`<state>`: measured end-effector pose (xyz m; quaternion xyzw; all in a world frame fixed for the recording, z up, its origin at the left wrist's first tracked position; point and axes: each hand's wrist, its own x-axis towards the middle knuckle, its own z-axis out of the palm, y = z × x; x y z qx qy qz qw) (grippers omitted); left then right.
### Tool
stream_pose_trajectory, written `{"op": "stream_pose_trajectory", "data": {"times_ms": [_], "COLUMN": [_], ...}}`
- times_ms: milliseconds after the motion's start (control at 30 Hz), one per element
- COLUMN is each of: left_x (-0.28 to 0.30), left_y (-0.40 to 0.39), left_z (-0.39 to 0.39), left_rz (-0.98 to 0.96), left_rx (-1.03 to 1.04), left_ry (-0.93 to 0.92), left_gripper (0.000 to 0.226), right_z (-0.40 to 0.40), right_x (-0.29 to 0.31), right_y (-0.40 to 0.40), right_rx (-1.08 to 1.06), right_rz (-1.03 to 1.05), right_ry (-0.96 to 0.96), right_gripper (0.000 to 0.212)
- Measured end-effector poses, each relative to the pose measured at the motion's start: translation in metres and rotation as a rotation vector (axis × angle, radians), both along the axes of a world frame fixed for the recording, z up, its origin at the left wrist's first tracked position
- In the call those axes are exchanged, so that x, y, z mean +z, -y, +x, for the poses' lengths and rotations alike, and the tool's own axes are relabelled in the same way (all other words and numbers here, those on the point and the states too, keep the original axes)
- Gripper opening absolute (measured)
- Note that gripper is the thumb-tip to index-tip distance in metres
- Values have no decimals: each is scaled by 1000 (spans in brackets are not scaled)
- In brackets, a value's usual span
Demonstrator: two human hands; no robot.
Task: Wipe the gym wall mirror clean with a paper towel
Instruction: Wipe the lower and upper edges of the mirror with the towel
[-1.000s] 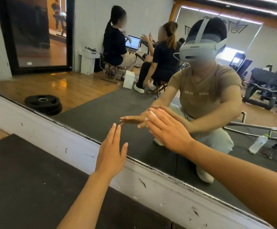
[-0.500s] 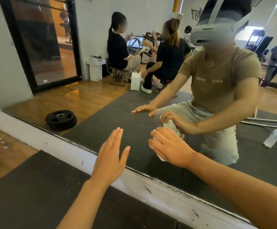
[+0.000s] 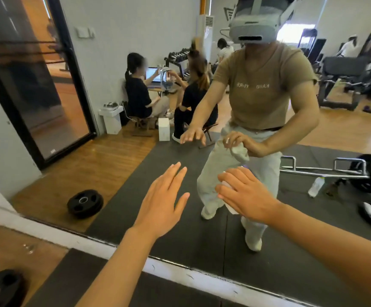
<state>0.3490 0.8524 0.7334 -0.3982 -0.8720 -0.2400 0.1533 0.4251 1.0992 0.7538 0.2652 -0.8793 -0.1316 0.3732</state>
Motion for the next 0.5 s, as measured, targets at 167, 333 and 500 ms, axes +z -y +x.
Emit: {"op": "stream_pose_trajectory", "data": {"times_ms": [167,333,500], "left_x": [122,204,256], "left_y": [-17,-45,-92], "left_z": [9,20,47], "left_rz": [-51,-85,-55], "left_rx": [-128,-258,-352], "left_ry": [-180,-426,-577], "left_gripper": [60,56,57], "right_z": [35,76,133], "right_x": [122,204,256], "right_y": [-22,-39,-71], "right_rx": [-101,-192,-314], "right_rz": [13,6,-3], "right_ry": [-33,-90,-169], "right_gripper": [14,16,40]}}
